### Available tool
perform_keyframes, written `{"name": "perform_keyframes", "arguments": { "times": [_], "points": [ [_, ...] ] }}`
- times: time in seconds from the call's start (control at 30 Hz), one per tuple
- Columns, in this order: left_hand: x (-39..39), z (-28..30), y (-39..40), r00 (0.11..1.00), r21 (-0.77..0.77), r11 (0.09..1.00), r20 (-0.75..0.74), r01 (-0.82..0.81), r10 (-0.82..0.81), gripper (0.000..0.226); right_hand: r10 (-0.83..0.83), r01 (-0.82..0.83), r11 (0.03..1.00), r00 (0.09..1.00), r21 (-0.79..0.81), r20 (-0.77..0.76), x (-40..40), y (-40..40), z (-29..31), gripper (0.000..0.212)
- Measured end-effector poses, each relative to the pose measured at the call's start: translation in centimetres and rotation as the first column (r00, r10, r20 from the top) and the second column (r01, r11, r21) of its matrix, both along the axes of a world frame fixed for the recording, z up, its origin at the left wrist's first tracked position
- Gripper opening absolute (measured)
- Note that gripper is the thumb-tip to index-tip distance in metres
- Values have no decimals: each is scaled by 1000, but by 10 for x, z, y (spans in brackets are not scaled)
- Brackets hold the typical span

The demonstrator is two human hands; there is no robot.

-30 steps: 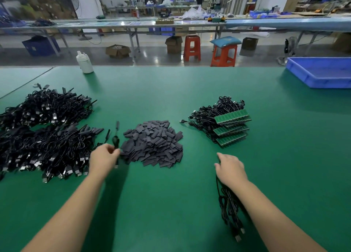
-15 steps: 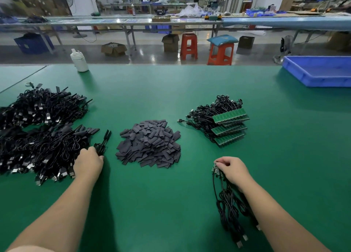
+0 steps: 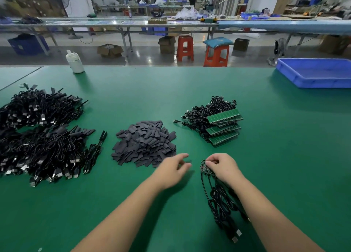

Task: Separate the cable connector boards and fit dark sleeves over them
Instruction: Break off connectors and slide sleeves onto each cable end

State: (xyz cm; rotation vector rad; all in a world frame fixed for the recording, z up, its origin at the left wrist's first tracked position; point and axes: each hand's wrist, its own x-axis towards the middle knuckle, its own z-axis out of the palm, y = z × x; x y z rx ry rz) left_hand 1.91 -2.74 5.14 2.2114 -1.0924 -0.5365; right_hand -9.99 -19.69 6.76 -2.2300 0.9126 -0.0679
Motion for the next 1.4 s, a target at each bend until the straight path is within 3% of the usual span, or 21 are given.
{"name": "perform_keyframes", "arguments": {
  "times": [0.1,0.23,0.93,1.03,1.2,1.27,1.33,1.4],
  "points": [
    [-24,-7,-23,993,-23,1000,-122,-14,11,51,10,-10,1000,1000,1,17,2,5,1,8],
    [-30,-8,-34,994,-28,997,-76,-77,75,16,11,-11,1000,1000,-14,24,3,9,2,8],
    [-44,-13,-36,927,-1,928,17,-374,373,21,41,-45,963,999,-265,-23,2,8,-7,17],
    [-29,-10,-20,907,-44,908,-93,-417,412,18,53,-53,959,999,-277,-5,0,-11,-12,20],
    [-4,3,8,799,-163,855,-474,-492,370,19,-15,-3,951,998,-308,-57,-5,-25,-24,31],
    [0,8,16,785,-186,859,-530,-477,321,16,10,4,940,999,-342,40,-5,-16,-26,34],
    [1,10,19,776,-194,869,-566,-455,279,16,84,-43,973,980,-226,178,0,2,-22,32],
    [0,8,19,734,-210,864,-638,-457,233,17,88,-123,985,961,118,263,8,28,-16,33]
  ]
}}
